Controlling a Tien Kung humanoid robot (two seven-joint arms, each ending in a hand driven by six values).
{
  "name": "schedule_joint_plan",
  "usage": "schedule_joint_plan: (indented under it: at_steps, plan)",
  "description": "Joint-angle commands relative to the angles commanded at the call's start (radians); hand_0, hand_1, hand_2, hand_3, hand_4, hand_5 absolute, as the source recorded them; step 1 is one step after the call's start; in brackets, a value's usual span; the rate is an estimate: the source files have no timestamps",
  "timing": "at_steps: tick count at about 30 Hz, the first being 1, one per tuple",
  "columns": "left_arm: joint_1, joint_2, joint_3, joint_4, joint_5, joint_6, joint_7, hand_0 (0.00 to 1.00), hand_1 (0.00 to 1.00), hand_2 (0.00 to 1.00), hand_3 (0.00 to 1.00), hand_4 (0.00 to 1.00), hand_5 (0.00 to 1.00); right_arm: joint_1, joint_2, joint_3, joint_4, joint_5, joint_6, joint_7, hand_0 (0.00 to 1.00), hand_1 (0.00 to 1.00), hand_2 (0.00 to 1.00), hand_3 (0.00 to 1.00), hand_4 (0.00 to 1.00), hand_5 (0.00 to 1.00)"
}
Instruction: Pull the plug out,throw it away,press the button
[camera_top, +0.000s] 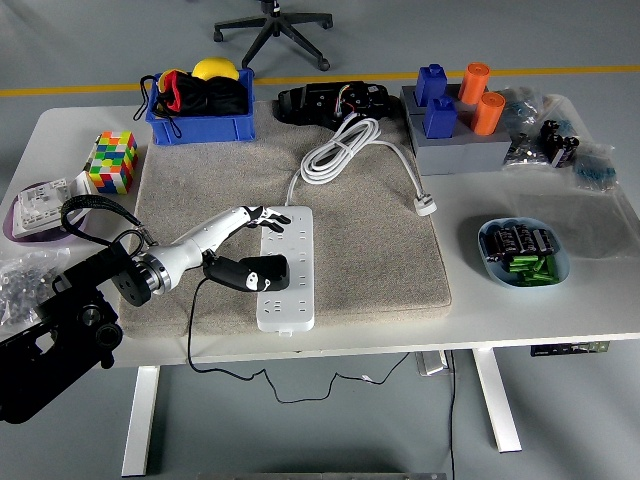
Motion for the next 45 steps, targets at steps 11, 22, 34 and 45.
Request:
schedule_joint_plan:
  at_steps: [11,22,34,45]
  plan:
    - [-0.014,-0.014,0.036,0.05,-0.025,0.024,-0.008,0.847,0.808,0.735,0.789,0.941,0.002,0.001,0.0,-0.004,0.0,0.002,0.001,0.001,0.748,0.66,0.648,0.615,0.66,0.481]
    - [-0.024,-0.018,0.061,0.085,-0.025,0.028,-0.003,0.771,0.652,0.597,0.763,0.906,0.002,0.003,-0.002,-0.001,0.0,0.001,0.0,-0.001,0.748,0.66,0.648,0.615,0.66,0.48]
    - [-0.031,-0.027,0.088,0.101,0.002,0.062,-0.015,0.644,0.519,0.471,0.643,0.848,0.002,0.002,-0.002,-0.006,0.0,0.003,0.0,0.0,0.748,0.66,0.647,0.615,0.659,0.48]
    - [-0.041,-0.034,0.099,0.109,0.0,0.093,-0.015,0.487,0.383,0.38,0.576,0.728,0.002,0.003,-0.002,-0.004,0.0,0.002,0.0,-0.001,0.748,0.66,0.647,0.615,0.659,0.48]
